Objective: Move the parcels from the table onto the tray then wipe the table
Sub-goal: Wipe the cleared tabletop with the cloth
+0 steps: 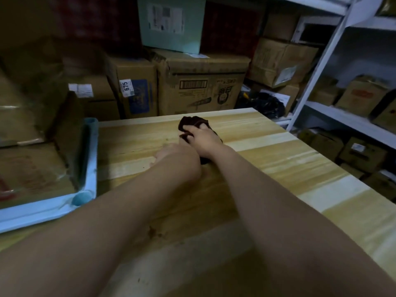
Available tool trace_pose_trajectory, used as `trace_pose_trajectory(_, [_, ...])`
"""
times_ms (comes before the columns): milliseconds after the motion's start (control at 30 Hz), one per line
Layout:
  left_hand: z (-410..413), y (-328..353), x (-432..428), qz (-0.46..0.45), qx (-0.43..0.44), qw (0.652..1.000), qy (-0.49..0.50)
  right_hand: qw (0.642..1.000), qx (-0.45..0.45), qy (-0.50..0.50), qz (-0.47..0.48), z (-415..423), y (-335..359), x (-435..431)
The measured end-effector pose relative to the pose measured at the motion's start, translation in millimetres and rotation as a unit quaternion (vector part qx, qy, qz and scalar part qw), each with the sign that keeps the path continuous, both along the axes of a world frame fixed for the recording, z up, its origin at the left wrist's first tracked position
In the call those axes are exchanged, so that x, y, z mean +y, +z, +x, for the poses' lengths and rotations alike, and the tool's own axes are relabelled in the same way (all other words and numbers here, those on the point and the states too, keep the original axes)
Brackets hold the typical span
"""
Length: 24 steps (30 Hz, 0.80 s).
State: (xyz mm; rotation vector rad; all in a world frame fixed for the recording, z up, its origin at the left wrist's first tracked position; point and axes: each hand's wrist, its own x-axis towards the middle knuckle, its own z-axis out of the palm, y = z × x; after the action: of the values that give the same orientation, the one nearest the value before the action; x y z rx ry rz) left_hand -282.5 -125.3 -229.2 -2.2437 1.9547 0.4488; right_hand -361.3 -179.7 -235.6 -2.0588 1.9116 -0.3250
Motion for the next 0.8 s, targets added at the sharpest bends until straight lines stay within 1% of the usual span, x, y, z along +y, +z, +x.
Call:
trace_pose_trajectory(33, [-3,-3,-4,0.010,-0.017,1.000,-0.011,1.000,-0.002,-0.012,-0.005,3,0,-11])
trace_pose_trajectory(100, [-11,-7,-10,0.035,-0.051,0.998,0.010,0.999,0.004,-0.036,-0.008,3,-1,-29])
trace_pose_trajectory(167, [-16,-6,-12,0.042,-0.054,0.997,0.048,0.997,0.017,-0.071,-0.002,0,0,-43])
trace_pose_trajectory(200, [-18,-4,-14,0.039,-0.051,0.997,0.051,0.995,0.024,-0.094,0.003,-3,1,-49])
trace_pose_trajectory(267, [-19,0,-15,0.035,-0.056,0.997,0.031,0.989,0.040,-0.142,0.015,-12,4,-56])
trace_pose_trajectory(367, [-17,5,-10,0.055,-0.071,0.996,0.008,0.978,0.062,-0.201,0.014,-41,4,-68])
trace_pose_trajectory(467, [-16,6,-9,0.038,-0.074,0.997,0.003,0.946,0.092,-0.310,0.011,-83,-1,-70])
trace_pose_trajectory(533, [-15,5,-9,0.037,-0.065,0.997,0.013,0.920,0.089,-0.381,0.031,-106,-3,-62])
trace_pose_trajectory(600, [-15,3,-9,0.040,-0.067,0.997,0.015,0.904,0.074,-0.418,0.054,-116,-2,-51])
trace_pose_trajectory(633, [-15,3,-8,0.037,-0.072,0.997,0.009,0.902,0.068,-0.423,0.059,-118,-1,-44])
trace_pose_trajectory(700, [-11,4,-3,0.021,-0.087,0.996,-0.010,0.911,0.072,-0.401,0.058,-117,1,-30])
trace_pose_trajectory(800, [-8,4,3,-0.009,-0.102,0.994,-0.042,0.949,0.105,-0.296,0.043,-109,0,-11])
